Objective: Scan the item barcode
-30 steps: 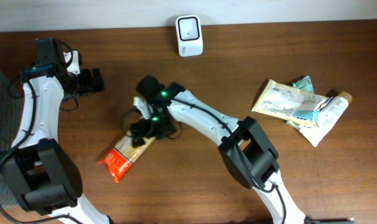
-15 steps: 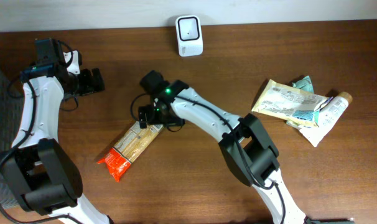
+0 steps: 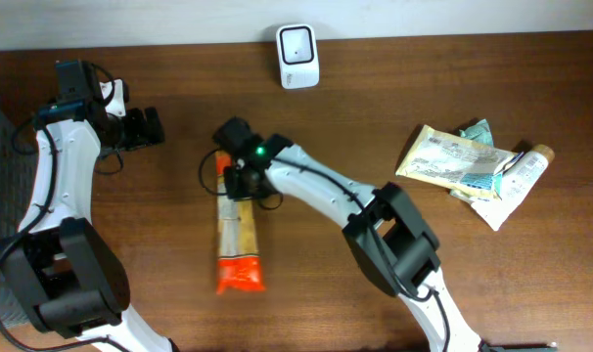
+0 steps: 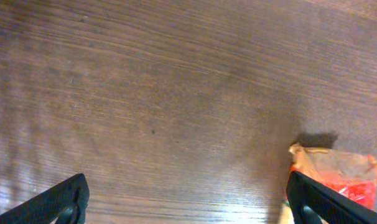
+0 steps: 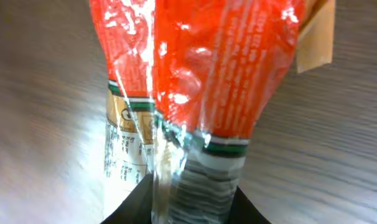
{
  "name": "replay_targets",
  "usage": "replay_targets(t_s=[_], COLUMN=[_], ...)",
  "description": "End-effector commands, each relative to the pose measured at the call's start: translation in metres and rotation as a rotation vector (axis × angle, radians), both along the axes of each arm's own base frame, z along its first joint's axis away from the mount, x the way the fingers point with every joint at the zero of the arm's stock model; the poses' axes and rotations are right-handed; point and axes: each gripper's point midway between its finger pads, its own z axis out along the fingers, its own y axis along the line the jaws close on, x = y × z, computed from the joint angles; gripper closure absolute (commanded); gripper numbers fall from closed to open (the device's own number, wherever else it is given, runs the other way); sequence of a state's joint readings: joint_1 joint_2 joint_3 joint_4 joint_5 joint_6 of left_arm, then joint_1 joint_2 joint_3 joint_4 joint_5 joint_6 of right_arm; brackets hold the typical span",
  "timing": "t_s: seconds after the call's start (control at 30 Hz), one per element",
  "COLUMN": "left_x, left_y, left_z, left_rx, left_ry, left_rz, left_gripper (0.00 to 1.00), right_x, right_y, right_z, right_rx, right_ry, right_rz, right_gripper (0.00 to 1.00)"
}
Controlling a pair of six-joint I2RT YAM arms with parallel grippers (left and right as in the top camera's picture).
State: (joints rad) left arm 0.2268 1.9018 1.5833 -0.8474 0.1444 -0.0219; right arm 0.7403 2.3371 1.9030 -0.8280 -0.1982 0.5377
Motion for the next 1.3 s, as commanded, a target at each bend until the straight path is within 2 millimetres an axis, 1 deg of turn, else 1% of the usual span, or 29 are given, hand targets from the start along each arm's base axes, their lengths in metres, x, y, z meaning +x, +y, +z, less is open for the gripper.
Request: replay_targets(t_s=[0.0,0.03,0.07,0.13,0.17,0.23,0.27,0.3,0.33,0.37,0.43,0.5,0.57,0.63,0.67,0.7,0.73,0.77,0.83,0.9,0.97,1.0,1.07,1.1,1.13,1.17,1.2,1.23,1.27], left_x=[0.002,0.002,0.002,0.002,0.002,0.002,0.002,0.002,0.002,0.002,0.002,0.002,0.002,0.002,0.002,0.002,0.002,0.002,0.002,0.002,0.002,0.002,0.002,0.002,0.002,0.002,0.002,0.002,0.002], left_y=[0.004,0.004,0.004,0.004,0.004,0.004,0.004,0.004,0.004,0.004,0.004,0.004,0.004,0.004,0.004,0.004,0.004,0.004,0.004,0.004,0.004,0.004,0.004,0.004,0.004,0.004,0.004,0.004,0.004], left_z=[0.004,0.004,0.004,0.004,0.004,0.004,0.004,0.004,0.004,0.004,0.004,0.004,0.004,0.004,0.004,0.004,0.004,0.004,0.004,0.004,0.004,0.004,0.004,0.004,0.004,0.004,0.004,0.004,0.004], left_rx=[0.013,0.013,0.013,0.013,0.013,0.013,0.013,0.013,0.013,0.013,0.013,0.013,0.013,0.013,0.013,0.013,0.013,0.013,0.013,0.013,0.013,0.013,0.013,0.013,0.013,0.013,0.013,0.013,0.013], left_ry=[-0.012,-0.012,-0.012,-0.012,-0.012,-0.012,-0.012,-0.012,-0.012,-0.012,-0.012,-0.012,-0.012,-0.012,-0.012,-0.012,-0.012,-0.012,-0.012,-0.012,-0.012,-0.012,-0.012,-0.012,-0.012,-0.012,-0.012,-0.012,-0.012], left_rz=[-0.008,-0.008,-0.007,-0.008,-0.008,-0.007,-0.007,-0.008,-0.008,-0.008,-0.008,-0.007,-0.008,-0.008,-0.008,-0.008,-0.008,-0.008,-0.007,-0.008,-0.008,-0.007,-0.008,-0.008,-0.008,-0.008,-0.008,-0.007,-0.007], left_gripper=[0.01,0.01,0.01,0.01,0.01,0.01,0.01,0.01,0.01,0.01,0.01,0.01,0.01,0.01,0.01,0.01,0.01,0.01,0.01,0.01,0.01,0.01,0.01,0.01,0.01,0.01,0.01,0.01,0.01], right_x=[0.042,0.054,0.064,0.075,0.077,0.072,0.063,0.057,0.047,0.039,0.026,0.018,0.021,0.021,0.016,0.007,-0.005,-0.017,-0.031,-0.031,-0.034,-0.035,-0.041,-0.044,-0.048,-0.050,-0.053,-0.053,-0.053], right_y=[-0.038,-0.052,-0.069,-0.094,-0.101,-0.105,-0.105,-0.107,-0.109,-0.115,-0.133,-0.165,-0.201,-0.226,-0.241,-0.247,-0.244,-0.238,-0.231,-0.227,-0.219,-0.214,-0.198,-0.194,-0.191,-0.190,-0.190,-0.190,-0.191], right_z=[0.011,0.027,0.040,0.051,0.052,0.051,0.048,0.047,0.046,0.044,0.042,0.043,0.038,0.034,0.028,0.022,0.016,0.013,0.008,0.004,0.001,-0.003,-0.024,-0.035,-0.050,-0.061,-0.067,-0.067,-0.067], right_rx=[0.032,0.089,0.131,0.166,0.193,0.214,0.204,0.198,0.188,0.169,0.134,0.128,0.103,0.110,0.128,0.159,0.233,0.303,0.381,0.406,0.418,0.412,0.370,0.336,0.283,0.238,0.217,0.217,0.217], right_ry=[-0.064,-0.080,-0.086,-0.085,-0.070,-0.046,-0.026,-0.006,0.029,0.070,0.137,0.205,0.251,0.286,0.314,0.345,0.372,0.386,0.399,0.391,0.385,0.386,0.391,0.396,0.406,0.412,0.427,0.429,0.428], right_rz=[0.233,0.315,0.357,0.362,0.344,0.362,0.393,0.411,0.430,0.427,0.436,0.436,0.369,0.316,0.312,0.312,0.337,0.370,0.403,0.396,0.407,0.412,0.398,0.385,0.360,0.334,0.301,0.301,0.300], right_gripper=[0.84,0.86,0.89,0.89,0.89,0.87,0.70,0.49,0.33,0.23,0.14,0.07,0.06,0.06,0.06,0.06,0.07,0.12,0.17,0.19,0.25,0.25,0.25,0.25,0.29,0.62,0.82,0.87,0.90])
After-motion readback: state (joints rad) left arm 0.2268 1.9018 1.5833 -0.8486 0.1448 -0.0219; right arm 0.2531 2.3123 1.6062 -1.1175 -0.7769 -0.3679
